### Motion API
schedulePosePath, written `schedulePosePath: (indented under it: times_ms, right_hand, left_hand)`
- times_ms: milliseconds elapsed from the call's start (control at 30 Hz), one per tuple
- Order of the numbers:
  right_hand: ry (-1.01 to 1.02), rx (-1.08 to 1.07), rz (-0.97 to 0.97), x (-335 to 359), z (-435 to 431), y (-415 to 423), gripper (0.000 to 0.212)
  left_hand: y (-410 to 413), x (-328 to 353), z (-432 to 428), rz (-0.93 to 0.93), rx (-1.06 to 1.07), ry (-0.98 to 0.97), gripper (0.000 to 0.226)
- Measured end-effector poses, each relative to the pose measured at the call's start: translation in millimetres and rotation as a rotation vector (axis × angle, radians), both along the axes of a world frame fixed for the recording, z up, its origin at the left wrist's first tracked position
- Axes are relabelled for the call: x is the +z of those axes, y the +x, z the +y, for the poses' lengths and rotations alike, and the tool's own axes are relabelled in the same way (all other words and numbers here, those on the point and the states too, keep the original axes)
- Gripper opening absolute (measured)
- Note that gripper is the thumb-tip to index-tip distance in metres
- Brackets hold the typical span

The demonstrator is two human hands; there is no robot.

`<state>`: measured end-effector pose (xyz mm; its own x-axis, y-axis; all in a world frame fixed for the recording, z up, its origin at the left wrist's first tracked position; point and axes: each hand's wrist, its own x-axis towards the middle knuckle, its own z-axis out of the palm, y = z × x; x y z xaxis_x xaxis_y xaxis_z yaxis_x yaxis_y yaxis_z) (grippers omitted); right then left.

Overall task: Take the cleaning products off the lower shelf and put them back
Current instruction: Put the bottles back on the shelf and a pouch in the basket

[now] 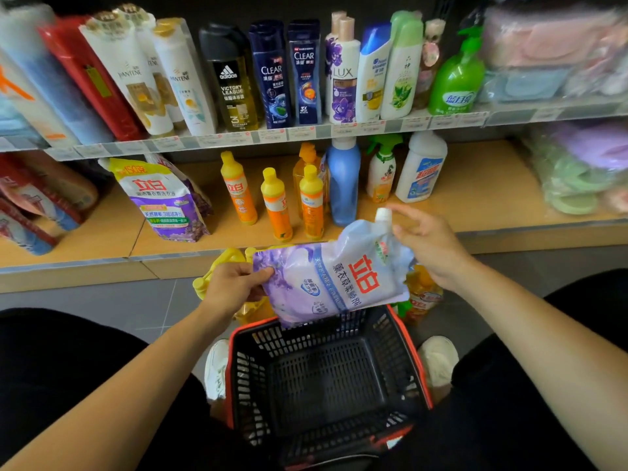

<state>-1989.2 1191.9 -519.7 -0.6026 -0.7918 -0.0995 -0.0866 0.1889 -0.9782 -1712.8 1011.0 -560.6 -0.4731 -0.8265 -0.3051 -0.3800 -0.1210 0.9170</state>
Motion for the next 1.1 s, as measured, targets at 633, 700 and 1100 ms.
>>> schedulePosePath:
  times_ms: [633,700,1100]
  right_hand:
    - [1.053,0.580,-0.130,-154,14,61,0.005]
    - [1.087,0.556,-0.107,-162,13,66,0.003]
    - [1.097,0.922,0.621,-165,-29,74,0.048]
  left_hand:
    - [58,-116,38,-0.699,-0.575,0.140,0.041]
    - [57,-123,42,-0.728,-0.578,0.226,0.038]
    - [29,-109,20,-0.580,-0.571,0.241,0.021]
